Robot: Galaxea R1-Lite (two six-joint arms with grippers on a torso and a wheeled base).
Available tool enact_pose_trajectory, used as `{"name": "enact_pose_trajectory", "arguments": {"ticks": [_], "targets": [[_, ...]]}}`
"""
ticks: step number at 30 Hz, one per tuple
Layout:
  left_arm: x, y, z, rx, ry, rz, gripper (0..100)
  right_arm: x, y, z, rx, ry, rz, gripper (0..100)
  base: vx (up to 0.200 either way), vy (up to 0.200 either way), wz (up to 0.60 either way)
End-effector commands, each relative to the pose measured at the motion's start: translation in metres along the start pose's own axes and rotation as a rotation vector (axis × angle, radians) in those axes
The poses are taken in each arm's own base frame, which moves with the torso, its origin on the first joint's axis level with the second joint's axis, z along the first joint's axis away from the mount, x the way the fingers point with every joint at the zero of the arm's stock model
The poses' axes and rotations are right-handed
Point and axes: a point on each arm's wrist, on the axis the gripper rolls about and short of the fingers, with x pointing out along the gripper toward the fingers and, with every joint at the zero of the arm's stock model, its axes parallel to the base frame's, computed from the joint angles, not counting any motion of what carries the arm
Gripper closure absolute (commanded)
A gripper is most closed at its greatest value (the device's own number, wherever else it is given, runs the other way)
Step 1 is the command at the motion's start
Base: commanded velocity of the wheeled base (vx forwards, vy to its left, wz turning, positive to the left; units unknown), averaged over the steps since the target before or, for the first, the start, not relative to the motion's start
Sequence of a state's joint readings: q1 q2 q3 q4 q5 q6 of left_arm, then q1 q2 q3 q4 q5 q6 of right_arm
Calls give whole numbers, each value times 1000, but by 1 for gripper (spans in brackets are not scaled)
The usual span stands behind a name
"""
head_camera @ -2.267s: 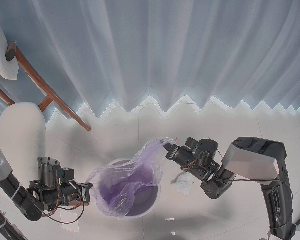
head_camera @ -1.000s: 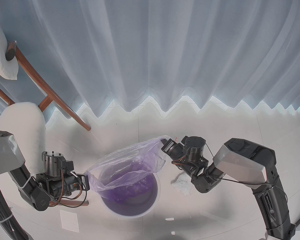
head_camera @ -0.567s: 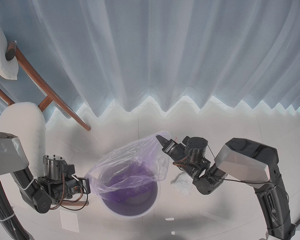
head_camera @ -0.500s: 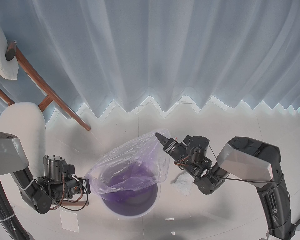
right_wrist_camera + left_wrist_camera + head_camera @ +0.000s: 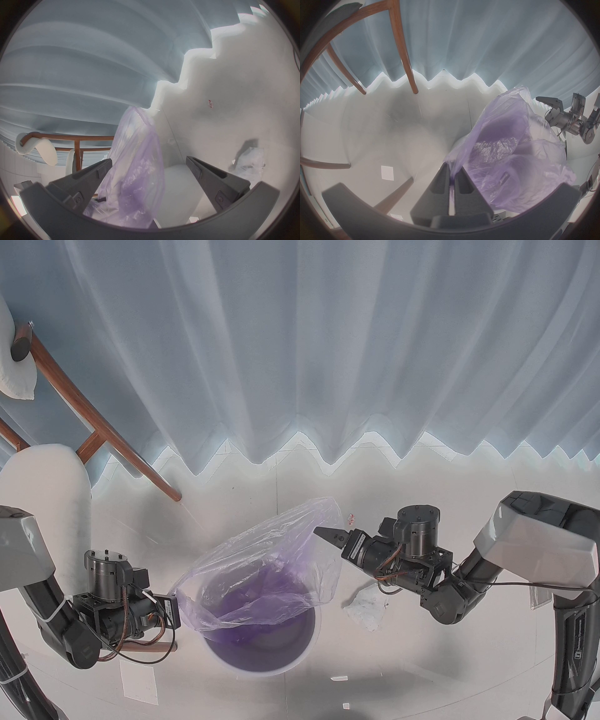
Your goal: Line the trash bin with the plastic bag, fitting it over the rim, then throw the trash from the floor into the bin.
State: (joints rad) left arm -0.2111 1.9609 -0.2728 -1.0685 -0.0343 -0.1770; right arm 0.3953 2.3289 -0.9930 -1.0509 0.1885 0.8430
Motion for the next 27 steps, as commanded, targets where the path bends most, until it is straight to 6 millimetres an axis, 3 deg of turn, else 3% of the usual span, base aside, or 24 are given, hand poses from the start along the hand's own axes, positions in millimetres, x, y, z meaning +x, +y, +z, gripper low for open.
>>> {"name": "enact_pose_trajectory", "arguments": {"ticks": [1,9,21,27], "targets": [[-2,1,3,15,-17,2,100,-14,13,14,3,7,-6,0,0,0,0],[-5,1,3,29,-53,-5,100,-16,21,3,20,67,-1,0,0,0,0],[-5,2,-1,39,-33,3,100,-19,33,-39,19,189,-8,0,0,0,0],[-5,2,-1,38,-36,4,100,-19,34,-40,30,202,-21,0,0,0,0]]}}
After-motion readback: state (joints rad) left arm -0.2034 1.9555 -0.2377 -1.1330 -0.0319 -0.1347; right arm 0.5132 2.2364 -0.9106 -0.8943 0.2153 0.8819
